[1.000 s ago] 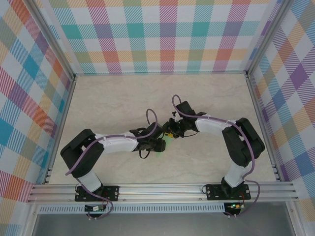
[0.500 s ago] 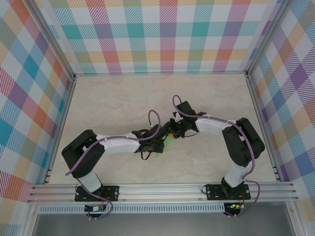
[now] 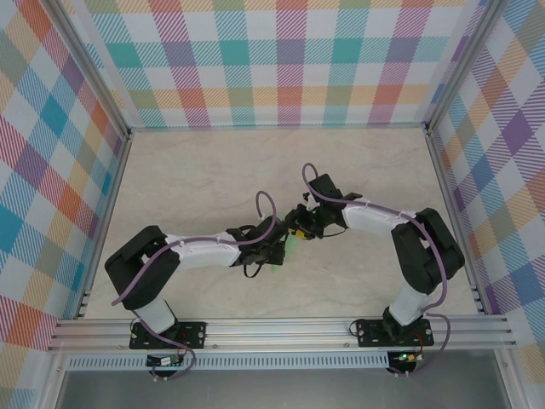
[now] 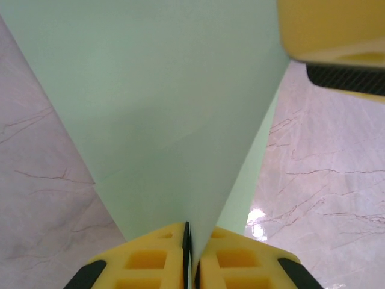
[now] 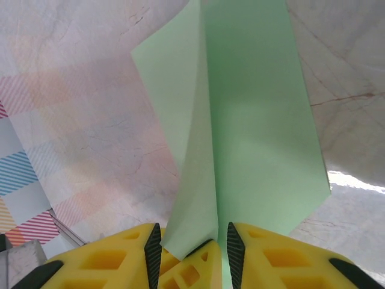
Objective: Fold a paper plane with a square sheet of paper (pick it up from the middle)
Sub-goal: Fourth fold the wing at the center of the table.
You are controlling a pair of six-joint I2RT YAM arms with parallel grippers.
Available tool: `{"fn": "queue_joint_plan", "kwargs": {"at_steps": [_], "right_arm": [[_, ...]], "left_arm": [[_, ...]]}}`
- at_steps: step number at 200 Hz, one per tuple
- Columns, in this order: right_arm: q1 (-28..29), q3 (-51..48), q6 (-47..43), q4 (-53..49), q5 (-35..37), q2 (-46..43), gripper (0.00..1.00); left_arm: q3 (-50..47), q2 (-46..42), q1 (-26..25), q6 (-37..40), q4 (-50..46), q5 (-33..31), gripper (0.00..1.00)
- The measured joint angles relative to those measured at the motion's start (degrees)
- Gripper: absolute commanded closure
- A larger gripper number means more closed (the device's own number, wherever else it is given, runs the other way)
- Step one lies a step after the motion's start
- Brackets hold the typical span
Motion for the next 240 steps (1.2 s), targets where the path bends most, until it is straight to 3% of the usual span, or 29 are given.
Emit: {"fn": "queue_joint_plan", "kwargs": {"at_steps": [59,130,191,240], "right_arm": [[-1.18,-2.75,-0.46,-0.39,0.87,-3.37,0.57],[-2.54,-4.50,-0.46,-0.50,0.70,-3.67,0.57],[-1.99,-4.52,-1.07,-0.04,-1.73,-3.69,0.64],[1.66,-4.61,-0.92,2.25,-2.82,-3.69,0.71]], "left_arm": [[-1.81,-0.28,0.00,-0.33,2.47,1.53,0.85],[-3.87,-0.72,0.24,-1.20,6.08,3.72,0.98],[-10.10,-4.39,4.37,-1.03,10.88,10.54,1.00],[-11.98,-7.04,6.67,1.05,11.06,15.89,1.00]]}}
